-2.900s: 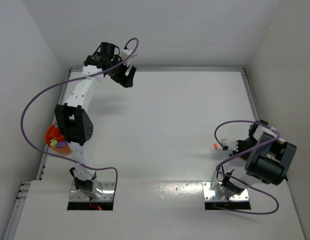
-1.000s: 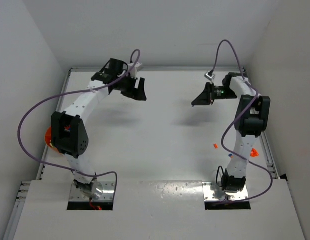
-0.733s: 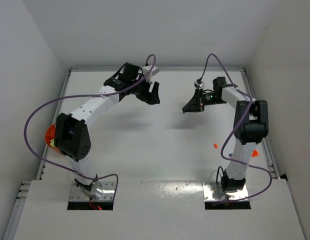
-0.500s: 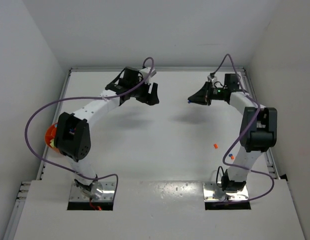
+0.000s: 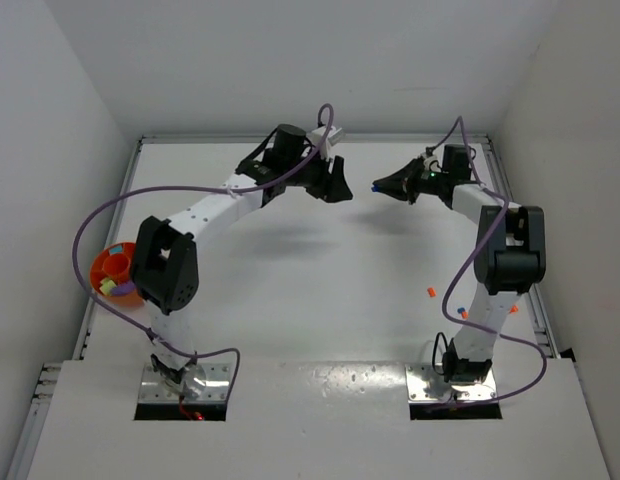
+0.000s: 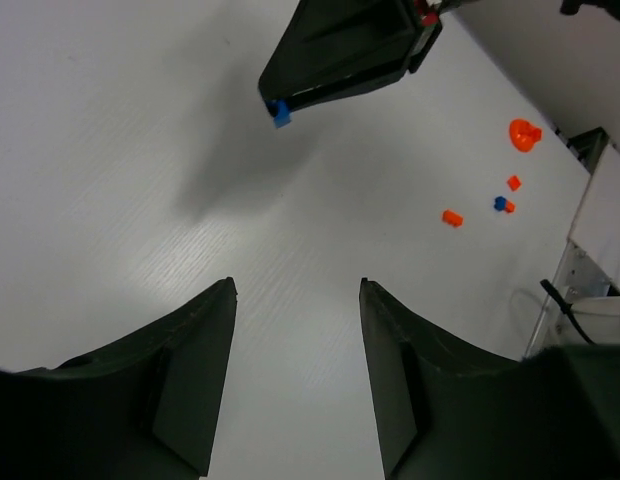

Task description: Sort the legos into containers by color

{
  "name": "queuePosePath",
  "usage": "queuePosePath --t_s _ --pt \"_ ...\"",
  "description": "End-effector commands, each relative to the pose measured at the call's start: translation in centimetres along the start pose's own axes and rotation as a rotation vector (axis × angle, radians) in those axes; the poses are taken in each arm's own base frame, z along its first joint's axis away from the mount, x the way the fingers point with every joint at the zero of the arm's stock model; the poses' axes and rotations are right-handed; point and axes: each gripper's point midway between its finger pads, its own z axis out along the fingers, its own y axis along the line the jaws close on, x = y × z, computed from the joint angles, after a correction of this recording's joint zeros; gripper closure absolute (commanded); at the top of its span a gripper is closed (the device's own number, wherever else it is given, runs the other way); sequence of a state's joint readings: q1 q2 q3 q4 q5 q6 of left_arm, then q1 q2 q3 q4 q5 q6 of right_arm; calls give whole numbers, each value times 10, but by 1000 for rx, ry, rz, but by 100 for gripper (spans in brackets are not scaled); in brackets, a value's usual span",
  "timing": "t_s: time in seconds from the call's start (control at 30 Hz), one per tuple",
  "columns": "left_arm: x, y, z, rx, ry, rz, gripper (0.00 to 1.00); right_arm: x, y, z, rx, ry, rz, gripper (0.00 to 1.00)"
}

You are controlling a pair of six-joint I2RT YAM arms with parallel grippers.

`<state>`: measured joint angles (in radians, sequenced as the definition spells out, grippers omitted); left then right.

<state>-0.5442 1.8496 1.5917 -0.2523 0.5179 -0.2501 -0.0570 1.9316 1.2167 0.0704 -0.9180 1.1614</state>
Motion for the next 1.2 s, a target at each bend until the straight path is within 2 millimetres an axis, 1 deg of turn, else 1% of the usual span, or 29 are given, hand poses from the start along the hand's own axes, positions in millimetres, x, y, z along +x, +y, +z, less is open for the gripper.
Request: queuePosePath --t_s 0.0,0.03,0.07,0.13,0.17,0.23,0.27,0.33,0.37,0.4,0.43,0.47,0.5,0.53,0.57,0.6,0.67,0.7,0.77,0.8,0.83,0.87,0.93,0.97,1.0,1.07,1.1,1.13,1.17 --pt "-17 -18 15 95 -40 -23 42 -13 19 4 -12 -39 3 100" --pt "-21 -23 18 105 -45 -24 42 -15 23 3 -16 -42 -4 100" --pt "-20 -23 21 114 -41 -35 42 -16 20 4 -6 -50 3 100" --pt "-10 -17 31 108 -12 -66 42 -14 23 7 -12 -45 -10 100" --pt "-12 -16 33 108 -14 -74 42 -13 27 5 -17 -48 -17 100" --pt "-7 -18 42 123 1 -85 42 -13 27 5 -17 -48 -6 100" --pt "-13 -19 41 126 -14 -75 42 -10 28 8 -17 -39 -10 100" --pt "-13 -14 45 104 -17 -77 42 -10 28 8 -17 -39 -10 100" --pt "-14 -15 50 98 -19 -58 42 -6 29 10 -17 -31 -13 100" --pt "-20 -13 50 82 -34 -42 42 -6 33 9 -22 -33 -20 100" --pt "-17 -8 53 66 -31 -46 42 -6 33 9 -22 -33 -20 100" --pt "-20 -12 54 64 -37 -39 42 -4 29 9 -17 -31 -13 100" --pt "-19 -18 59 75 -35 -23 42 -1 30 11 -17 -22 -16 100" --pt "-19 -17 59 75 -35 -12 42 -2 32 12 -22 -25 -23 100" --pt "-19 -22 63 84 -34 -7 42 -2 32 12 -22 -25 -23 100" --pt "-19 -21 65 84 -34 -7 42 -3 35 11 -27 -27 -31 100" --pt "-21 -16 67 58 -40 -7 42 1 36 14 -27 -19 -34 100" --pt "-27 -18 66 60 -53 0 42 1 36 14 -27 -19 -34 100" --pt "-23 -12 72 48 -47 -6 42 -2 42 14 -41 -26 -53 100" --pt "-27 -13 71 50 -55 -1 43 1 44 17 -46 -19 -64 100" --pt "-25 -13 71 48 -46 -6 43 3 45 16 -50 -10 -64 100" --pt "-21 -8 75 34 -39 -11 43 1 48 16 -55 -13 -71 100" --pt "-21 -6 75 23 -41 -12 43 1 48 16 -55 -13 -71 100" --pt "-18 2 74 4 -37 -21 43 5 49 19 -55 -4 -74 100" --pt "-18 2 74 4 -37 -21 43 5 49 19 -55 -4 -74 100" --pt "-20 17 70 -36 -41 -34 43 5 49 19 -55 -4 -74 100" --pt "-20 17 70 -37 -41 -25 40 5 49 19 -55 -4 -74 100" --pt "-21 22 68 -44 -45 -28 38 5 49 19 -55 -4 -74 100" --pt "-21 22 68 -44 -45 -28 38 5 49 19 -55 -4 -74 100"
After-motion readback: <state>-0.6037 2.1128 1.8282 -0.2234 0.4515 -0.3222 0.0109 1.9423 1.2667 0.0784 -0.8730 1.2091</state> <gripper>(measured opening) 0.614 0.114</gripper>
